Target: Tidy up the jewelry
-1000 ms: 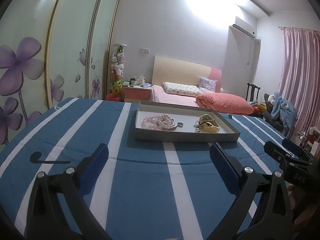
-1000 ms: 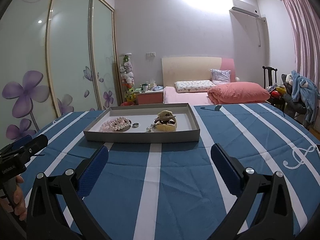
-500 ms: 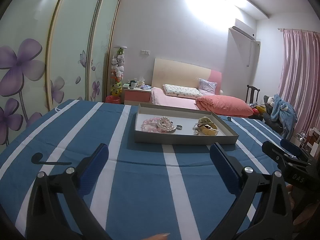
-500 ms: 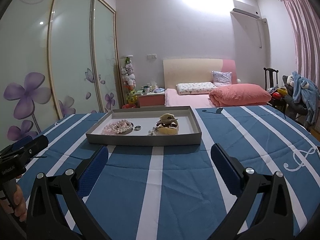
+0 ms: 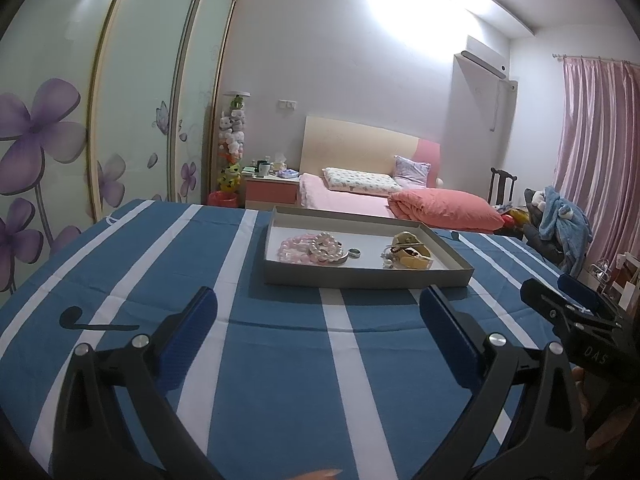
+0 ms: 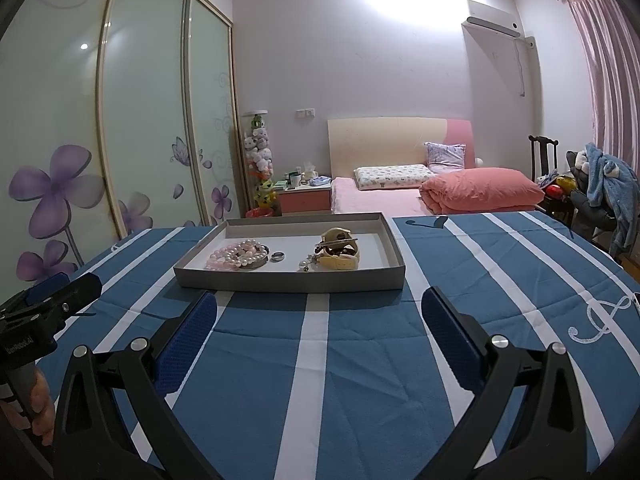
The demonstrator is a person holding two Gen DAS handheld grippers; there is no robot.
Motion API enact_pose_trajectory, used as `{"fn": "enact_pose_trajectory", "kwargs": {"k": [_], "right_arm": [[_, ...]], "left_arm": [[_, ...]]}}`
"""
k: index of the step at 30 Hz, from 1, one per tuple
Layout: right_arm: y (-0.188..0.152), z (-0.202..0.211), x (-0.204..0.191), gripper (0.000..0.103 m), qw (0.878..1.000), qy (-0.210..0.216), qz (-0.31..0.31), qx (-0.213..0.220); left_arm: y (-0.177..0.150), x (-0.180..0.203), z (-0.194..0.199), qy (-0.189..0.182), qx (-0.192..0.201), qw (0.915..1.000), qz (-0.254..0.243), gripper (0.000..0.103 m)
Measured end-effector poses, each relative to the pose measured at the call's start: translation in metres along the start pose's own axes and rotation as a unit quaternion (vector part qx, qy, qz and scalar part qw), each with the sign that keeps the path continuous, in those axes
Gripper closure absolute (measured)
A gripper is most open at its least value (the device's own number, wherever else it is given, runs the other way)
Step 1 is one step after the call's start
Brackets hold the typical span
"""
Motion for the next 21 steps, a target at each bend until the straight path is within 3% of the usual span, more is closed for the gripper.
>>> {"fn": "enact_pose_trajectory", "kwargs": {"k": [21], "right_arm": [[-0.0016, -0.0014, -0.0018, 0.002, 1.0, 0.006, -0.002, -0.005]], "left_arm": [[-0.0027, 0.002, -0.0042, -0.002, -0.007, 1.0, -0.004, 0.004]]}}
Point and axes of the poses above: each gripper's, at about its wrist camera, not at the fingertips, and z roughly against the way its jaws point, x to its right, y to its top, the point moved 8 cm from there along -z, roughly the way its jaws point, and after that the axes turned 2 degrees about y, right-handed, at the moved point
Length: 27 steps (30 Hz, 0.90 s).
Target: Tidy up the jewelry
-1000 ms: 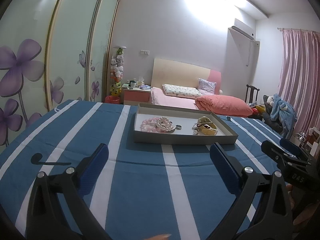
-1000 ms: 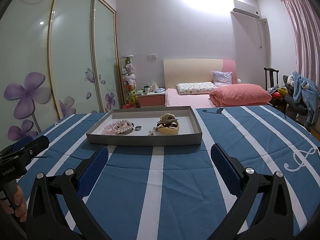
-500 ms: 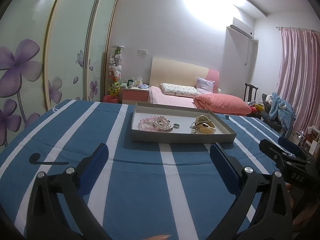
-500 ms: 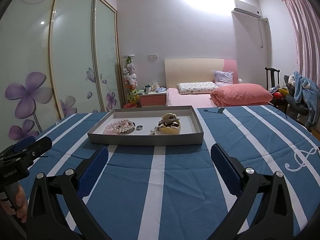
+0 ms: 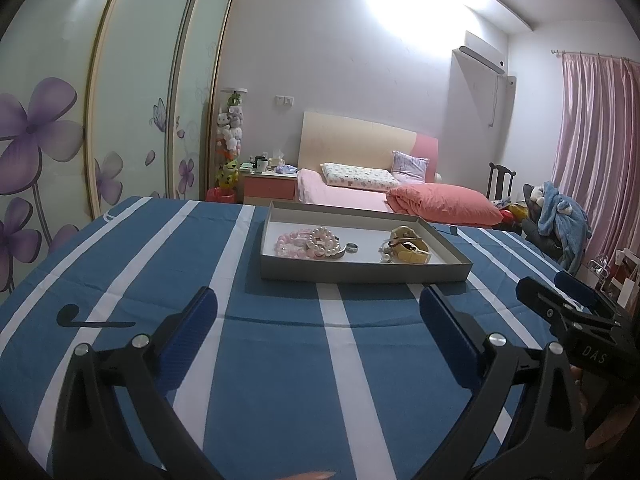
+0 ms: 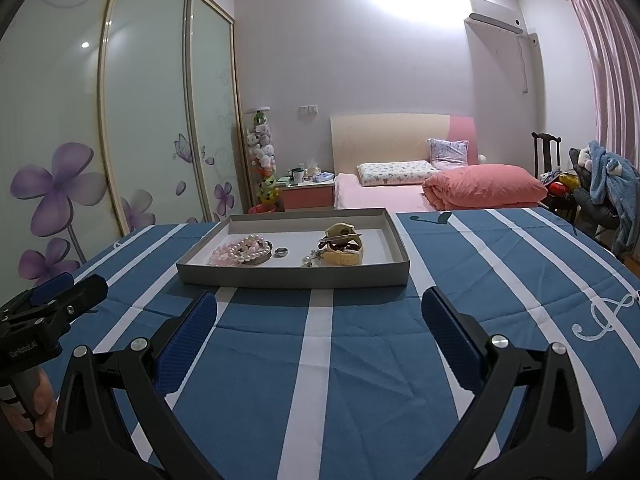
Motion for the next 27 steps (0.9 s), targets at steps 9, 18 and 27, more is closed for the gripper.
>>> {"fn": "enact_pose_trajectory", "kwargs": {"k": [9, 18, 27], "right_arm": [[-0.0002, 0.0002, -0.0001, 0.002, 1.0, 0.0, 0.0, 0.0], [-0.0001, 0.0005, -0.0007, 0.002, 1.0, 0.0, 0.0, 0.0], [-0.0005, 0.0004, -0.0007, 0.002, 1.0, 0.001, 0.0, -0.001]], "left_arm": [[-0.0001, 0.0001, -0.0002, 0.0, 0.0, 1.0, 0.0, 0.004], [-0.0002, 0.0006, -0.0009, 0.0, 0.0, 1.0, 0.0, 0.004], [-0.0023, 0.0022, -0.0014, -0.003, 0.0, 1.0, -0.002, 0.004]]}}
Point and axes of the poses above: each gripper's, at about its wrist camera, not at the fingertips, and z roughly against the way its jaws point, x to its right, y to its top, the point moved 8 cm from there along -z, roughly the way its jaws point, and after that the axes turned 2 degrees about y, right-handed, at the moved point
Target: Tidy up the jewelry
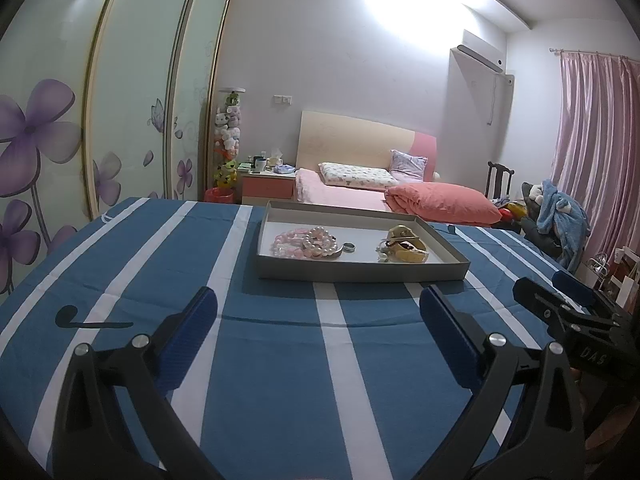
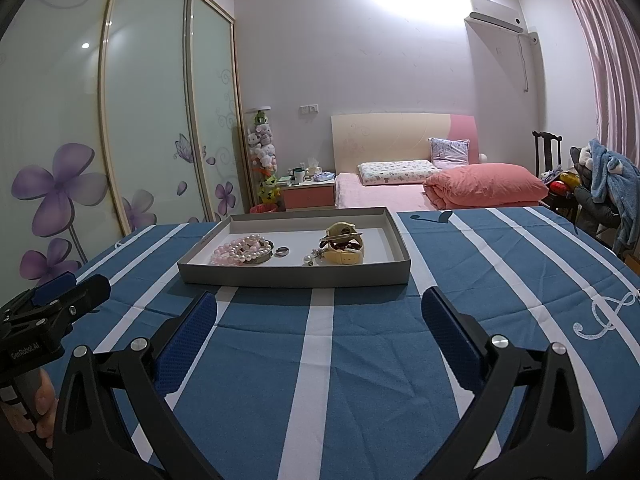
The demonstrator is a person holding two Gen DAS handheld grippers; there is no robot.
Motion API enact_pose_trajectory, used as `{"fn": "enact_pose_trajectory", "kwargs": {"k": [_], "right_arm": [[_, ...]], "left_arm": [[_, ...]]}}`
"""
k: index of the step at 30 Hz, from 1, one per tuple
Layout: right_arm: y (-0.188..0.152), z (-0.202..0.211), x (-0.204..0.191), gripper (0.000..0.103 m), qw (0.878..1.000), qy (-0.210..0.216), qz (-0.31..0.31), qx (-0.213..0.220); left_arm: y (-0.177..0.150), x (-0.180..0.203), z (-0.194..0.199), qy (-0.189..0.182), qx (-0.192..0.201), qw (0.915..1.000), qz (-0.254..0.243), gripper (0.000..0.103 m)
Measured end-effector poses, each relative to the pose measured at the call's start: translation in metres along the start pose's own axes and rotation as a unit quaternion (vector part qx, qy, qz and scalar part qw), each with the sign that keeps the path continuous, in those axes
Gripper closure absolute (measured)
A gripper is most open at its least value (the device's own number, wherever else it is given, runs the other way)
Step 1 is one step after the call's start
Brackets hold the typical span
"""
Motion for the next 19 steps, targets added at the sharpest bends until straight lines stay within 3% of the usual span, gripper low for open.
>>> {"fn": "enact_pose_trajectory", "kwargs": {"k": [19], "right_arm": [[-0.0028, -0.0002, -0.0012, 0.002, 1.0, 0.002, 0.0, -0.002]], "left_arm": [[-0.0001, -0.0003, 0.0031, 0.0, 0.004, 1.0, -0.001, 0.004]]}}
Point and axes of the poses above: each gripper's, at about its wrist camera, not at the fingertips, and z roughly against the way its jaws point, x to its right, y to its top, the point moved 8 cm from there along -z, roughly the way its jaws point, and after that the axes turned 2 degrees about y, right-handed, at the moved point
